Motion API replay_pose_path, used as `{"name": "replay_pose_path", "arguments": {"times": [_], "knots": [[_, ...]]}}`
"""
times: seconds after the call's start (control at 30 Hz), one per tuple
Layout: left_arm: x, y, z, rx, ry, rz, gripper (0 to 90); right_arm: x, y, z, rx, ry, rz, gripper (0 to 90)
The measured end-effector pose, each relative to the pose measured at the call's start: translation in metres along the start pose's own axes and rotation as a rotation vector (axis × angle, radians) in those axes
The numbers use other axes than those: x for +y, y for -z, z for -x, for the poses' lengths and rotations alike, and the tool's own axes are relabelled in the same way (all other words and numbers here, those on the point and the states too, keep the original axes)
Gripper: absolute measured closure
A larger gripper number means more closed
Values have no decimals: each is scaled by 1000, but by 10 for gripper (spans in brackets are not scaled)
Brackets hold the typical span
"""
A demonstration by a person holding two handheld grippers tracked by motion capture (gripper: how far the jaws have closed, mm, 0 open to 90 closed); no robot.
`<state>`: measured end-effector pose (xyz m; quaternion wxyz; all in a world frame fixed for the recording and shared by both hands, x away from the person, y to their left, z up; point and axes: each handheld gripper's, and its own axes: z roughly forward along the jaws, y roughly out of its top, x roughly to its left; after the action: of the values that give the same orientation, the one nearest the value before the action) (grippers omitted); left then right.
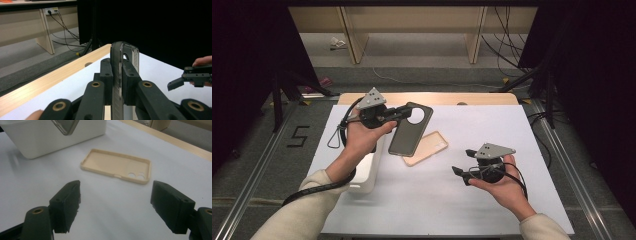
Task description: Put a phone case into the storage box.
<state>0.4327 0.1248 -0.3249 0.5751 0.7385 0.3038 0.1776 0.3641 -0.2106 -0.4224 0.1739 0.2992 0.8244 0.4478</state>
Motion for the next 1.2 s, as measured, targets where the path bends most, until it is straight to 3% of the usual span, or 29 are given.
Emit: {"name": "replay_pose_path", "arguments": {"times": [0.53, 1.2], "knots": [[15, 25, -26, 57, 1, 52, 810, -1, 0, 2, -2, -11, 2, 250], [20, 44, -57, 101, 11, 95, 810, -2, 0, 3, -5, -22, 6, 250]]}}
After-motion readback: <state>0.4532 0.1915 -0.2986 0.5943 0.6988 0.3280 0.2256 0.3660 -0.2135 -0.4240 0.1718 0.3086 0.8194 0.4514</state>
